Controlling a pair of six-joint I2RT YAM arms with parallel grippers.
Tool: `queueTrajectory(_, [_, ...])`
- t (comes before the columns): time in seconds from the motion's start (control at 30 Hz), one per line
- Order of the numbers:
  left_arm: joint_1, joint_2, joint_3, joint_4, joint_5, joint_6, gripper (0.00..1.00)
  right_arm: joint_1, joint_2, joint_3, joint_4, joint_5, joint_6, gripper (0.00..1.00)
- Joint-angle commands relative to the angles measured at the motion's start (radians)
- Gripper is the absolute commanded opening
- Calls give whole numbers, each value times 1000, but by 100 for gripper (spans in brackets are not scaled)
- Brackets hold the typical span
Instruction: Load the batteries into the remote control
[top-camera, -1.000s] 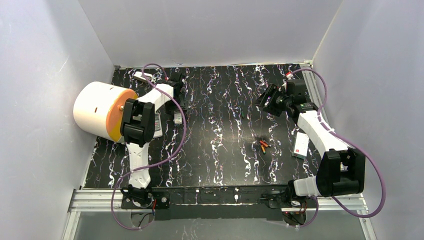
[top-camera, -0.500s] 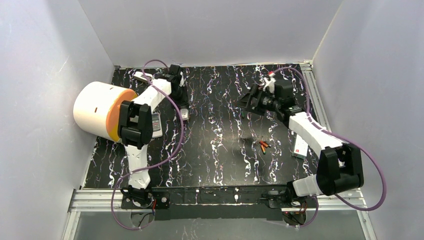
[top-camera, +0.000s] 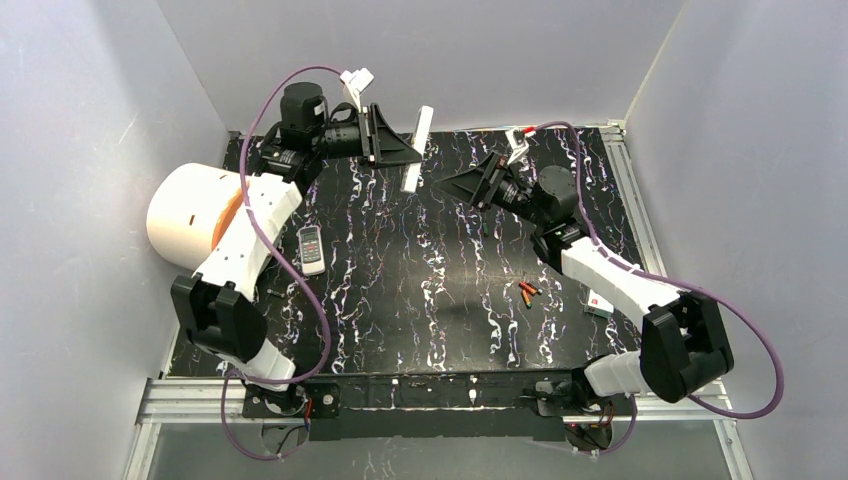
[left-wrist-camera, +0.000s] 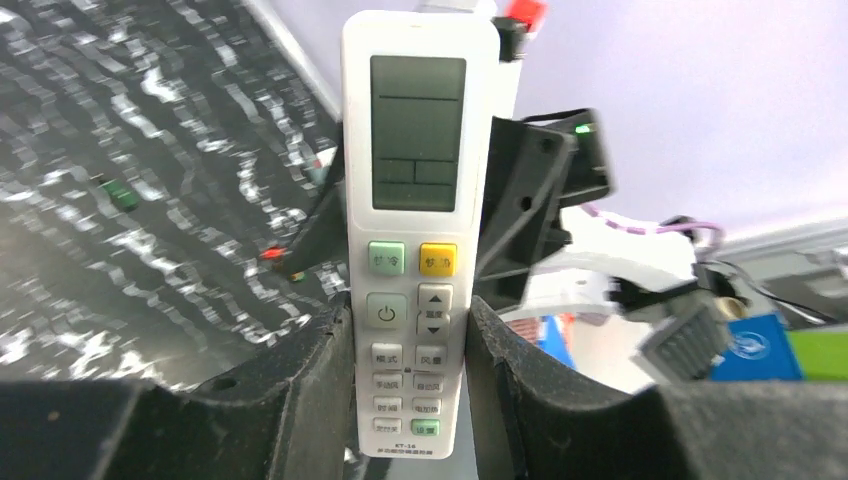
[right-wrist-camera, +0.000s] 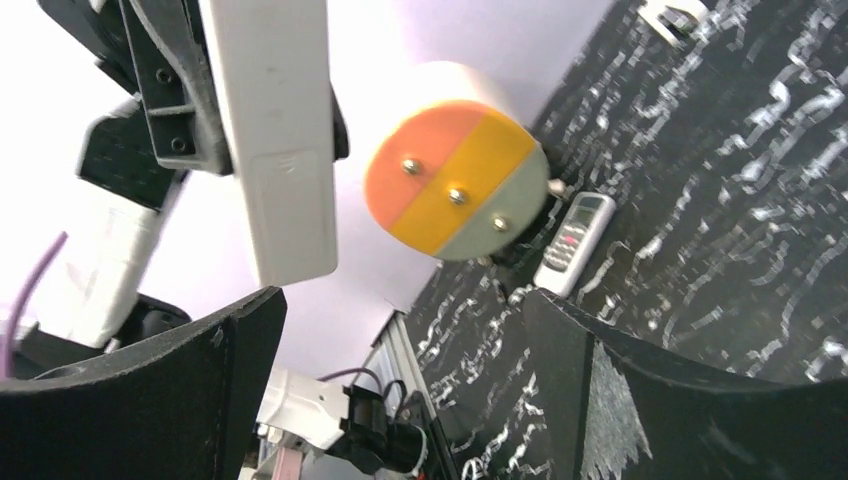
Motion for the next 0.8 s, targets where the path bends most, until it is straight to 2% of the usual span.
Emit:
queueTrajectory(0.0, [2,-73,-64,348,172,-315,0,33,-29,7,280,-22,126,97])
queueTrajectory(0.1, [0,-92,-43,326,150,-323,0,52,-22,-11,465,-49,227,97])
queueTrajectory(0.17, [-1,-109,-43,326,139,-325,0,67,-20,-6,511,-55,245,97])
queueTrajectory(0.33, [-10,-128,-63,324,122,-343,0,112,-12,33,487,-45,231,97])
queueTrajectory(0.43, [-17,-145,-78,325,111,-346,0,133,-1,57,401,-4,211,95])
queueTrajectory(0.53, [-20,-168,-97,326,93,-340,0,142,13,62,386,46,234,92])
queueTrajectory(0.63, [-22,-195,-127,324,65,-335,0,147,39,81,430,34,260,87])
queueTrajectory(0.77, [-25,-231,-167,327,33,-320,0,165,71,122,395,16,255,76])
